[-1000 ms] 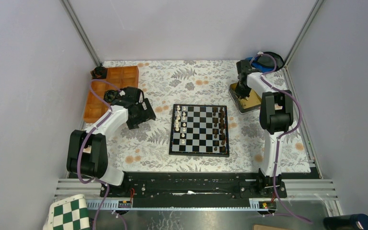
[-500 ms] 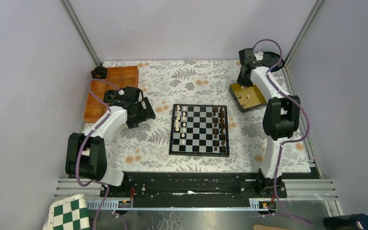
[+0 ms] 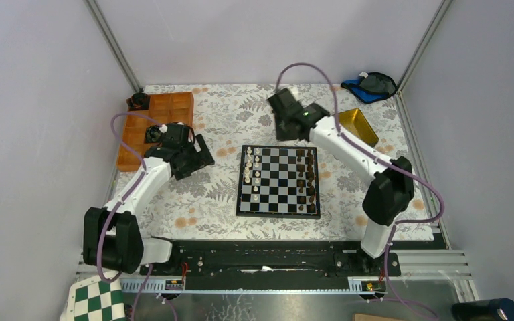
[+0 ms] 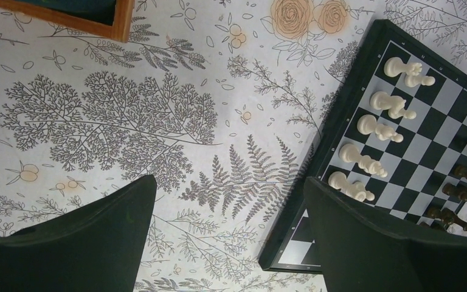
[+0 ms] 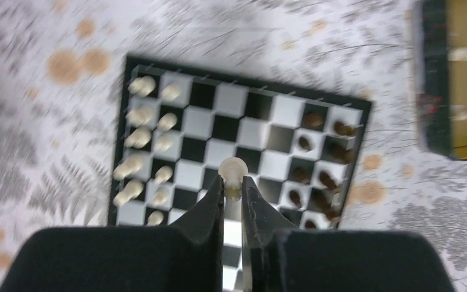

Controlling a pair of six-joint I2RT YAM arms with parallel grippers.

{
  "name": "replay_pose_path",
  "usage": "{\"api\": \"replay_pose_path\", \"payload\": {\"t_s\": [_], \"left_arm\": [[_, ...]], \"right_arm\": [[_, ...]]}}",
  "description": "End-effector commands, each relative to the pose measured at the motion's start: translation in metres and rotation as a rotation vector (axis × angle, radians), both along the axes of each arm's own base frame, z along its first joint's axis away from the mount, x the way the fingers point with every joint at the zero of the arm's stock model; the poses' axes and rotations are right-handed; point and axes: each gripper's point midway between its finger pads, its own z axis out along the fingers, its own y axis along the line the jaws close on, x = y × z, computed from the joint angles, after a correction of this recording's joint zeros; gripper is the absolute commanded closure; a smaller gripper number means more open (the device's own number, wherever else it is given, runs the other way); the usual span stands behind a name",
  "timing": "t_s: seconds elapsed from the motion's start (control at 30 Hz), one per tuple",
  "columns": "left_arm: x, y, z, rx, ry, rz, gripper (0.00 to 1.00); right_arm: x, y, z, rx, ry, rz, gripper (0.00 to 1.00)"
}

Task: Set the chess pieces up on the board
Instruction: Place the chess piece on the chessboard.

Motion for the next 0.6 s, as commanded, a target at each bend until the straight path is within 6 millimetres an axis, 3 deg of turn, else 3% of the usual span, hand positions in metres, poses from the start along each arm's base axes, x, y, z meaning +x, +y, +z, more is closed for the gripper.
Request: {"api": "replay_pose_path", "payload": {"t_s": [0.0,0.23,0.4,0.57], "left_arm": [[-0.004,0.002,0.005,0.014,-0.033,-0.008,0.01],[-0.012,0.003,0.009,0.014,-0.043,-0.011,0.01],[-0.018,0.005,0.012,0.017,-0.049,-0.016,0.01],[-0.022,0.006,0.013,0.022,-0.047,-0.023,0.01]], "right_arm": [[-0.057,0.047,0.015,0.012,0.003,0.171,1.0],[-0.151,0.122,-0.012,-0.038,0.067,0.442,1.0],[-0.194,0.141,-0.035,-0.068,0.12,0.541,1.0],[-0.224,0.149,-0.059,-0.08,0.176,0.605,1.0]]}}
